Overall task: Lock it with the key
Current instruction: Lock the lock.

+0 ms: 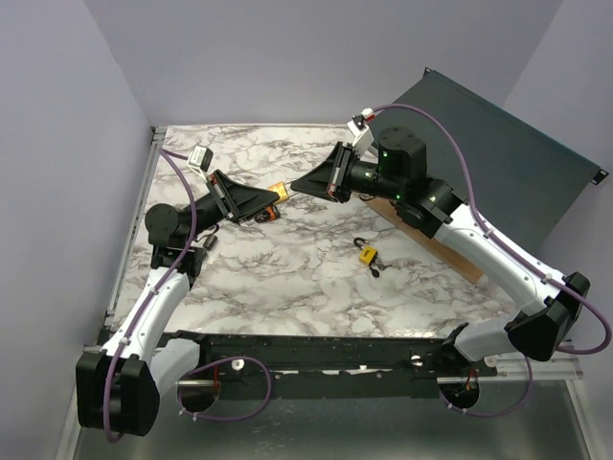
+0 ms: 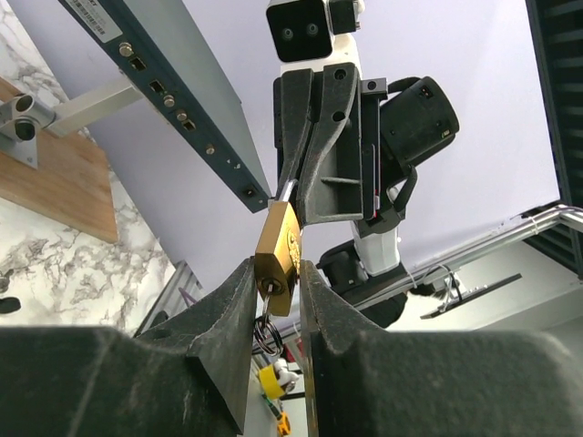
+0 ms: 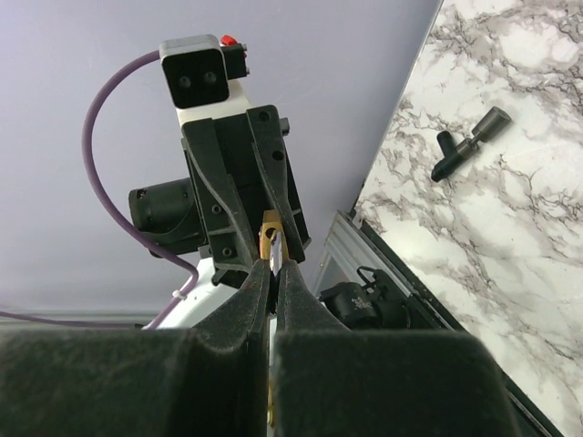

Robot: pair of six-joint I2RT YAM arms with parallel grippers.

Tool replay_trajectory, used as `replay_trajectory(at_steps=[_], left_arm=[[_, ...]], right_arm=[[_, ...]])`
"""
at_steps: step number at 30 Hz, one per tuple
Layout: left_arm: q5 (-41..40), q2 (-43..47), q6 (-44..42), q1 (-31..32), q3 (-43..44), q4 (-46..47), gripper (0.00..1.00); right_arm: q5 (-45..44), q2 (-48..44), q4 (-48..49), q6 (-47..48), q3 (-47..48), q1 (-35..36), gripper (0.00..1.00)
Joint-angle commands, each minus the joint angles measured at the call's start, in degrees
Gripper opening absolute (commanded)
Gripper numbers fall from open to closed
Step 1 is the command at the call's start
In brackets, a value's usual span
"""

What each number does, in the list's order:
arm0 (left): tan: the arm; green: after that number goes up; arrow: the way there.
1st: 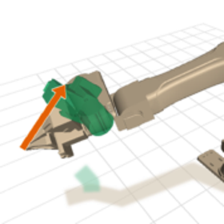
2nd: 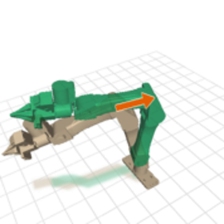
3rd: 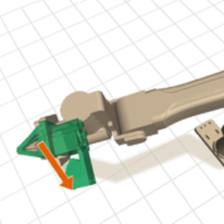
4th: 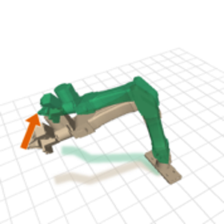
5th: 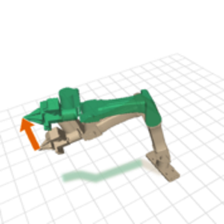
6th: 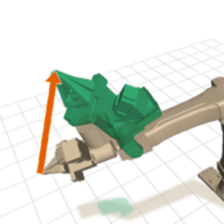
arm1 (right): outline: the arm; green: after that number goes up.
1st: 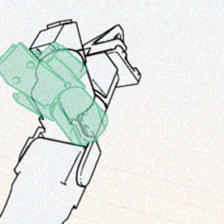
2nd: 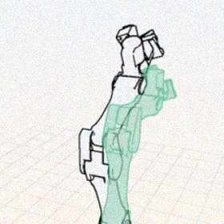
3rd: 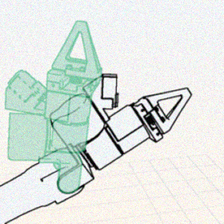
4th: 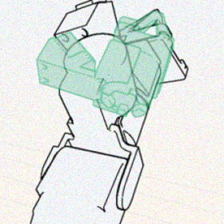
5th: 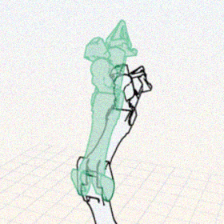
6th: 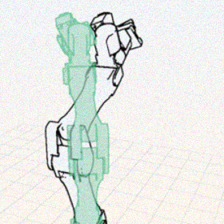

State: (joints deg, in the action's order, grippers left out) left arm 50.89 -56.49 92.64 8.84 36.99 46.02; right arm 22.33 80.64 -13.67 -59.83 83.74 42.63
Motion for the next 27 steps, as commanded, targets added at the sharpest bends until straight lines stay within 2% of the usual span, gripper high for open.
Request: replay_trajectory(at_steps=[1, 13, 15, 19, 25, 27], left_arm=[[2.4, -0.5, 1.7, -0.1, -0.8, 4.3, 0.24], [1.6, -3.5, 5.7, -0.1, -1.1, 11.0, 0.22], [1.6, -3.6, 5.7, 0.0, -1.0, 11.1, 0.18], [2.1, -3.5, 5.0, -0.1, -0.9, 11.1, 0.00], [4.8, -2.3, 0.8, -0.1, -0.1, 8.5, 0.00], [5.8, -1.8, -1.2, -0.1, 0.4, 6.8, 0.00]], right_arm=[[-2.2, -1.6, 0.4, 1.2, 1.8, -0.1, 0.01], [-0.7, -1.0, 0.0, 3.1, 2.4, 0.9, 0.01], [0.0, -0.9, 0.2, 3.4, 2.4, 1.0, 0.01], [1.2, -0.7, 0.1, 4.4, 2.4, 1.3, 0.01], [2.8, -0.5, -0.8, 8.2, 3.6, 2.0, 0.01], [3.4, -0.8, -0.7, 10.0, 3.8, 2.3, 0.10]])
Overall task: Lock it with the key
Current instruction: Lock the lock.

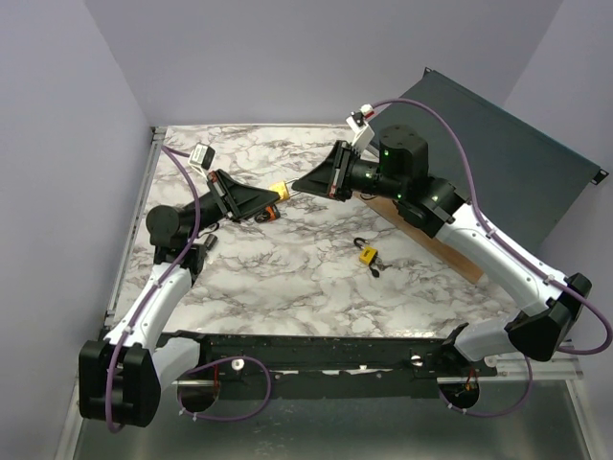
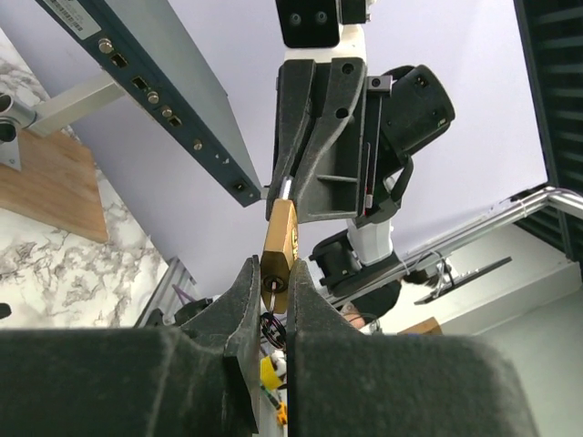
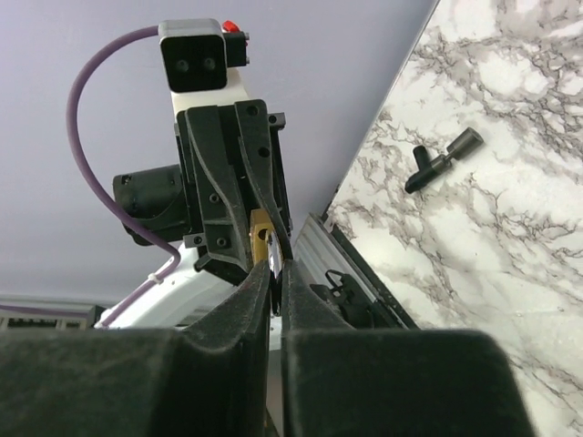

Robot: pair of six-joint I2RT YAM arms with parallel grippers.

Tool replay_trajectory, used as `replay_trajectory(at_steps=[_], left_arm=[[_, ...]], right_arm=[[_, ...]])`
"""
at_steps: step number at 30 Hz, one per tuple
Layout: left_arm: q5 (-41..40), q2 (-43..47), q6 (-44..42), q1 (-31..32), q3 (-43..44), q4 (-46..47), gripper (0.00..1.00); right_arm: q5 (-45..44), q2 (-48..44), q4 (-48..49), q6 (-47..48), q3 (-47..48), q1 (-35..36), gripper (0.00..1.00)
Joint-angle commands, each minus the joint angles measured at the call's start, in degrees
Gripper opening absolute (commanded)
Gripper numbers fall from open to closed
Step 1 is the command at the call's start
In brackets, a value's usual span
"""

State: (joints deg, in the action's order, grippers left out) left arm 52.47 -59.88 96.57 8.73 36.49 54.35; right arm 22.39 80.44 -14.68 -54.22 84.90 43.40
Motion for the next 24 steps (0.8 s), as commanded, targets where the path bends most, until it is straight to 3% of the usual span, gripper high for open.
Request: replay_trajectory(at_steps=[1, 5, 7, 15, 24], left_arm=[[4.7, 1.9, -5.7, 0.1, 1.1, -1.4, 0.00], [7.2, 2.9, -7.3, 0.1, 2.8, -1.2, 0.00], [8.5, 3.9, -8.8, 0.1, 3.8, -2.0, 0.00], [12.0, 8.4, -16.0, 0.1, 8.4, -11.8, 0.00], [12.9, 10.8, -17.7, 0.1, 11.3, -16.4, 0.00]], right_arm=[[3.9, -0.8, 0.4, 5.2, 2.7, 1.6, 0.16], [4.4, -2.6, 0.8, 8.0, 2.3, 1.6, 0.36], [5.0, -3.9, 1.0, 9.1, 1.9, 1.6, 0.41], [5.8, -8.7, -0.9, 13.0, -0.2, 1.7, 0.43], [11.7, -10.3, -0.2, 16.2, -0.4, 1.7, 0.44]])
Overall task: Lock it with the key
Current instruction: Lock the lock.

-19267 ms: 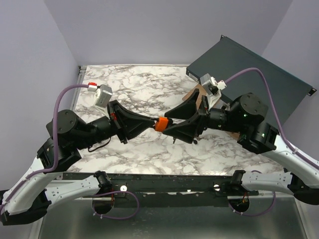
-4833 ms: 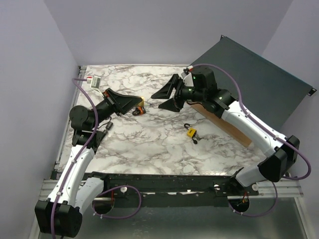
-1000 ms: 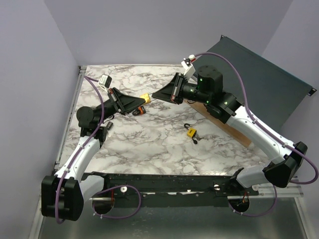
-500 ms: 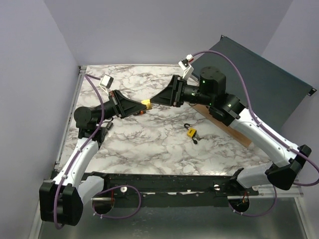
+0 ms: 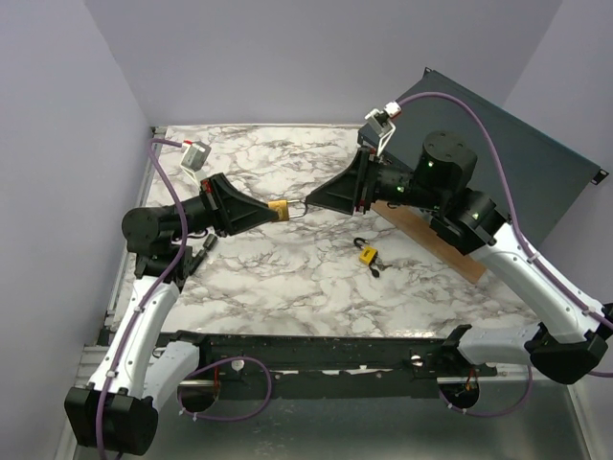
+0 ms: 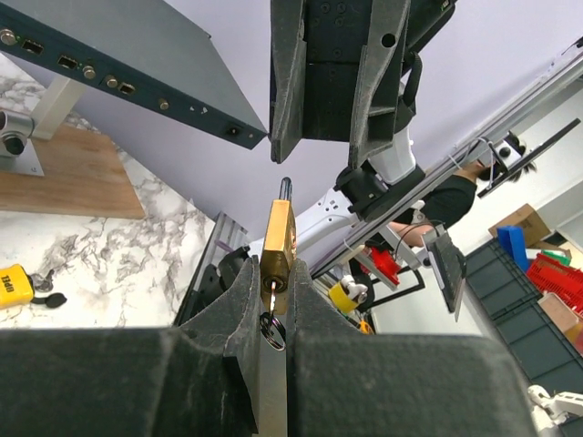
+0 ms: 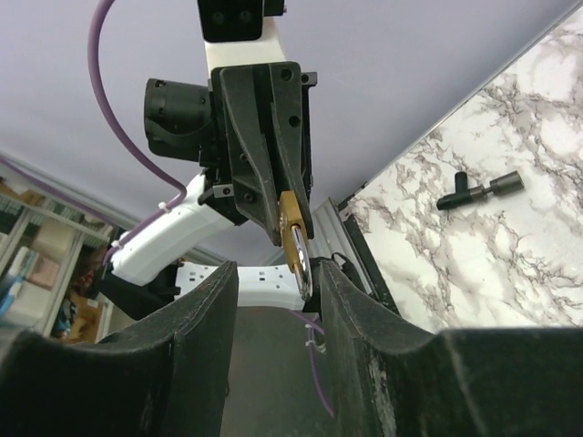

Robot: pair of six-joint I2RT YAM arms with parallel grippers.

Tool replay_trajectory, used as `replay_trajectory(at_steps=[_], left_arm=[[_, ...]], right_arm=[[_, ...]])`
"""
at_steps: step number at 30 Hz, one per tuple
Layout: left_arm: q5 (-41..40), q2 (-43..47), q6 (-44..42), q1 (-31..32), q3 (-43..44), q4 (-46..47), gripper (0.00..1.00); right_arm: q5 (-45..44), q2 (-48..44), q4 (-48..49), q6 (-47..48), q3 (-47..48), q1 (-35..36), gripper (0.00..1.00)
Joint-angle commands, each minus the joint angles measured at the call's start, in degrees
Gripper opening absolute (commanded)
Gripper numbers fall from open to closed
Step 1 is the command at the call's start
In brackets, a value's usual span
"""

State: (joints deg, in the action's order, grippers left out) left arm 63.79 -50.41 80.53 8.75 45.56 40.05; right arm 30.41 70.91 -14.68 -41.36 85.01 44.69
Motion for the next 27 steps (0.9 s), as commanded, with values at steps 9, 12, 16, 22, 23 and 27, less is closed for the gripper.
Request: replay_trajectory(at_steps=[9, 12, 16, 22, 23, 27], left_arm=[[1.5, 2.6, -1.2, 0.1, 4.6, -3.7, 0.00], [1.4, 2.7, -1.3, 0.1, 5.2, -4.3, 0.00], [1.4, 2.6, -1.7, 0.1, 5.2, -4.9, 0.00], [1.3, 2.8, -1.6, 0.1, 5.4, -5.0, 0.00], [1.3, 2.9, -1.6, 0.1, 5.5, -5.1, 0.00], [1.3, 2.9, -1.7, 0.1, 5.6, -5.3, 0.00]], right_arm=[[3.7, -2.2, 1.7, 6.3, -2.2, 1.3, 0.44], [3.5, -2.1, 1.9, 6.6, -2.4, 1.9, 0.43], [2.2, -2.3, 2.8, 6.7, -2.3, 2.6, 0.42], [0.8, -1.2, 3.1, 6.7, -1.6, 3.5, 0.35], [0.8, -1.2, 3.2, 6.7, -1.6, 3.6, 0.35], [0.1, -0.8, 2.9, 7.0, -1.2, 4.2, 0.31]])
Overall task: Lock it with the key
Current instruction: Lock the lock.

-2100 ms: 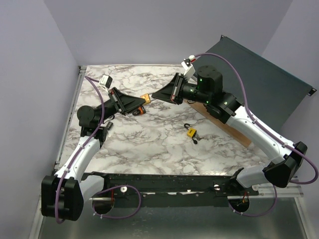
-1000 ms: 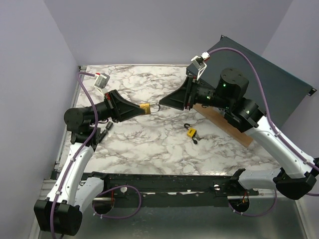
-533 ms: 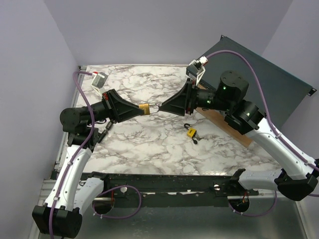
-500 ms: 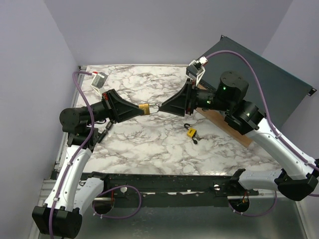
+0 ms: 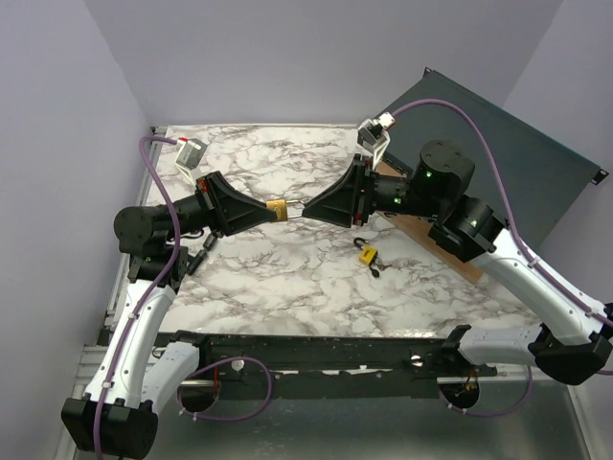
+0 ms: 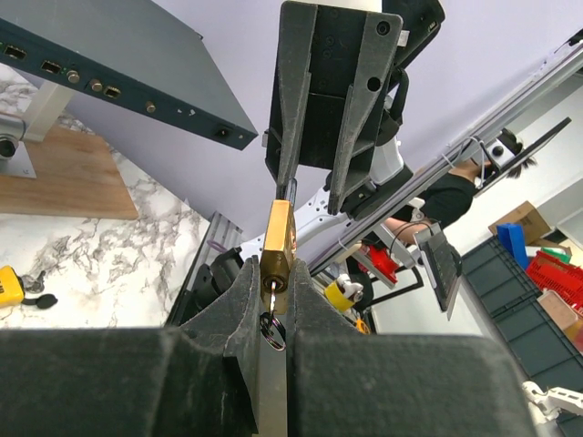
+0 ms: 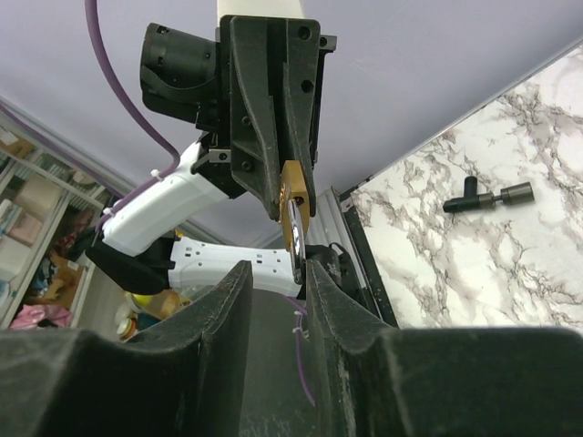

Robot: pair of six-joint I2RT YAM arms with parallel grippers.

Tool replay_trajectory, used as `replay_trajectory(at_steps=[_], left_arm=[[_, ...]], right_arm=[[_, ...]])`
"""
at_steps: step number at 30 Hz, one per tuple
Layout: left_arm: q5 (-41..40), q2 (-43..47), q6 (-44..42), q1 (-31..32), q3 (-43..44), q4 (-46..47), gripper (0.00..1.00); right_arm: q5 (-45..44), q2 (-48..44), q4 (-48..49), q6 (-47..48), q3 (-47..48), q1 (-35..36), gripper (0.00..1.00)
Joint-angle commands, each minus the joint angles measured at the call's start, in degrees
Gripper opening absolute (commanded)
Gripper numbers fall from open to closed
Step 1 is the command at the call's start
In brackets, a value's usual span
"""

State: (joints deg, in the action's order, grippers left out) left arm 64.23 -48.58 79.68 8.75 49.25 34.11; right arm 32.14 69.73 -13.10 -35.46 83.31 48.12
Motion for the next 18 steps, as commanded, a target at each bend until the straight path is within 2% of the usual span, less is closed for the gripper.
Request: replay_trajectory(at_steps=[1, 10, 18], left_arm=[[0.9, 1.1, -0.8, 0.1, 2.0, 0.6, 0.00], [1.2, 1.2, -0.3, 0.1, 2.4, 1.2, 0.00], [2.1, 1.6, -0.4, 0.5, 2.0, 2.5, 0.00]], right_arm=[[-1.7, 0.6, 1.2, 1.2, 0.6, 0.9, 0.31], [-4.1, 1.2, -0.4, 1.2, 1.2, 1.3, 0.21], [-4.9, 1.3, 0.4, -0.4, 1.1, 1.3, 0.01]])
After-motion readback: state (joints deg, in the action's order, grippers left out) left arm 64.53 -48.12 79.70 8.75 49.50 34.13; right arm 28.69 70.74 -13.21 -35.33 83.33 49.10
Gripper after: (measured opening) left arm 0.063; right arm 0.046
